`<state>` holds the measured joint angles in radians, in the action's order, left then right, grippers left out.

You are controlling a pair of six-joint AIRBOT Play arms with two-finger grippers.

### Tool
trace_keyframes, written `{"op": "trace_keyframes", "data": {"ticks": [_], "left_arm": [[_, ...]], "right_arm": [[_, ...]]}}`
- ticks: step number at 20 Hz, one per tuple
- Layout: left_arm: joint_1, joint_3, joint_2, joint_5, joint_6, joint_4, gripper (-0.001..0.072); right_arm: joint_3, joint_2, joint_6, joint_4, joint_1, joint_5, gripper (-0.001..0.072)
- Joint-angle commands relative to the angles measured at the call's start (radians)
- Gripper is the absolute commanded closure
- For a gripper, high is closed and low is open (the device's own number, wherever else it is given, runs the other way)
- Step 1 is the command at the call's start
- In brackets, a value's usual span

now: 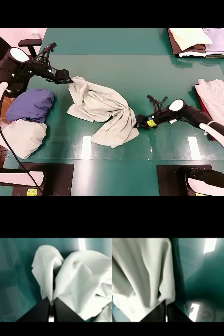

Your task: Fold the shirts.

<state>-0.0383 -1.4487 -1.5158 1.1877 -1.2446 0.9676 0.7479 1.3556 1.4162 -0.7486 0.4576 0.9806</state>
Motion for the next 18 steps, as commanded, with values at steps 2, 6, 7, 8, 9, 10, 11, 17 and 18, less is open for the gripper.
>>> {"op": "trace_keyframes", "data": {"ticks": [2,6,7,8,9,10,11,17,18], "left_arm": [[0.000,-0.137,0.118,0.016,-0.015,0.073,0.0682],[0.000,-0.385,0.332,0.016,-0.015,0.128,0.0681],[0.000,-0.446,0.387,0.012,-0.016,0.128,0.0681],[0.000,-0.496,0.436,0.006,-0.016,0.128,0.0681],[0.000,-0.543,0.488,0.002,-0.019,0.128,0.0681],[0.000,-0.579,0.536,-0.002,-0.031,0.128,0.0681],[0.000,-0.604,0.580,-0.012,-0.040,0.128,0.0681],[0.000,-0.616,0.747,-0.064,-0.068,0.128,0.0682],[0.000,-0.616,0.746,-0.059,-0.078,0.127,0.0682]], "right_arm": [[0.224,-0.083,0.078,-0.225,-0.062,0.055,0.0698],[0.567,-0.323,0.135,-0.440,-0.253,0.235,0.0699],[0.667,-0.370,0.134,-0.441,-0.300,0.274,0.0699],[0.754,-0.409,0.127,-0.441,-0.333,0.307,0.0698],[0.838,-0.446,0.116,-0.441,-0.362,0.329,0.0699],[0.905,-0.476,0.112,-0.441,-0.381,0.342,0.0699],[0.967,-0.505,0.111,-0.441,-0.399,0.356,0.0699],[1.224,-0.529,0.109,-0.459,-0.525,0.503,0.0699],[1.272,-0.501,0.103,-0.457,-0.556,0.545,0.0699]]}}
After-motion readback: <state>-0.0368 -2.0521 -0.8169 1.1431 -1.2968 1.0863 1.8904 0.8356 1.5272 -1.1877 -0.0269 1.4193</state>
